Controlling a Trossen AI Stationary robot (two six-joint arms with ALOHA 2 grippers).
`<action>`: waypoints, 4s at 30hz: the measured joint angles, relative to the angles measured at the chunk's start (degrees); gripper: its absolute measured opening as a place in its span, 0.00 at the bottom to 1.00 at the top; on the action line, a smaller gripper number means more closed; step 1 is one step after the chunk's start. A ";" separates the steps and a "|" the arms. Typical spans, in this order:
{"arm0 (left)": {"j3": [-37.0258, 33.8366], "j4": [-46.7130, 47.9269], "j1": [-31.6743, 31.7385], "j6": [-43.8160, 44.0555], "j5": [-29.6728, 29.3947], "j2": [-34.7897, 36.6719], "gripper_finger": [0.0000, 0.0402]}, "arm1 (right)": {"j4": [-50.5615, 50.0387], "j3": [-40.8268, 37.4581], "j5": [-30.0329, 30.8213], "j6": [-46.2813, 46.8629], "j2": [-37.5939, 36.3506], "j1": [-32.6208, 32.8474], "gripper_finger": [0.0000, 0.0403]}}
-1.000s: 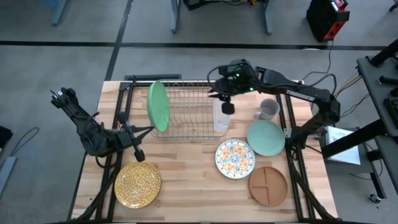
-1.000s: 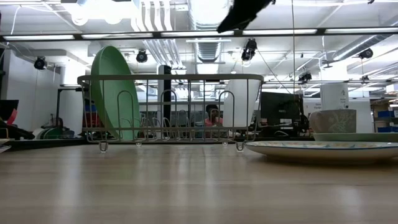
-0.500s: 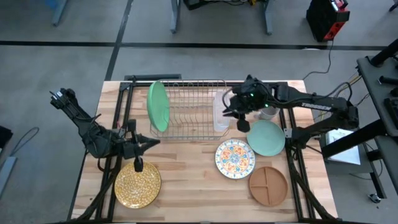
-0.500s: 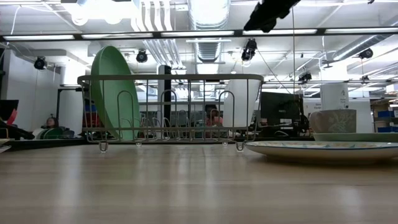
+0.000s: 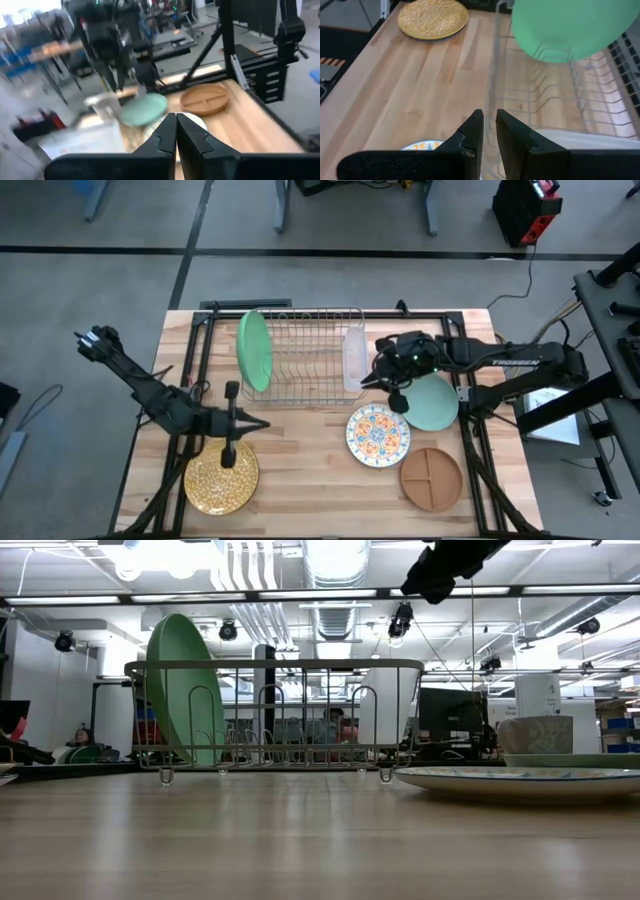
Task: Sort dishes
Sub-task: Put the yellow plate in the dish rack
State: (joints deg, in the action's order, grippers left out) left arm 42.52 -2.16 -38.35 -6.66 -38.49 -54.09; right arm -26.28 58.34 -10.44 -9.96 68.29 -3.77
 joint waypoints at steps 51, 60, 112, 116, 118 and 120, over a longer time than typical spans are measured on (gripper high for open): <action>0.17 24.78 -7.75 77.60 27.36 -34.25 0.00 | 10.27 -10.83 22.69 23.52 0.11 30.82 0.01; 0.07 18.94 -7.17 75.65 22.24 -36.70 0.00 | 11.69 -10.81 25.58 23.50 0.11 32.43 0.01; 18.91 40.89 -8.06 62.92 16.64 -44.10 0.00 | 26.01 -13.98 28.00 54.66 13.38 32.21 0.01; 18.60 40.71 -9.38 65.99 15.93 -44.33 0.00 | 27.17 -12.85 27.96 63.16 19.67 31.48 0.04; 18.58 40.70 -9.62 66.09 14.72 -44.43 0.00 | 27.97 -11.59 27.96 63.80 22.54 31.18 0.06; 18.57 40.66 -9.60 66.03 13.95 -44.83 0.00 | 28.19 -10.03 27.98 63.81 25.08 30.92 0.09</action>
State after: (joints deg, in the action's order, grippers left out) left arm 61.09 38.50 -47.95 59.37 -24.53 -98.92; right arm 1.91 48.31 17.54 53.85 93.38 27.15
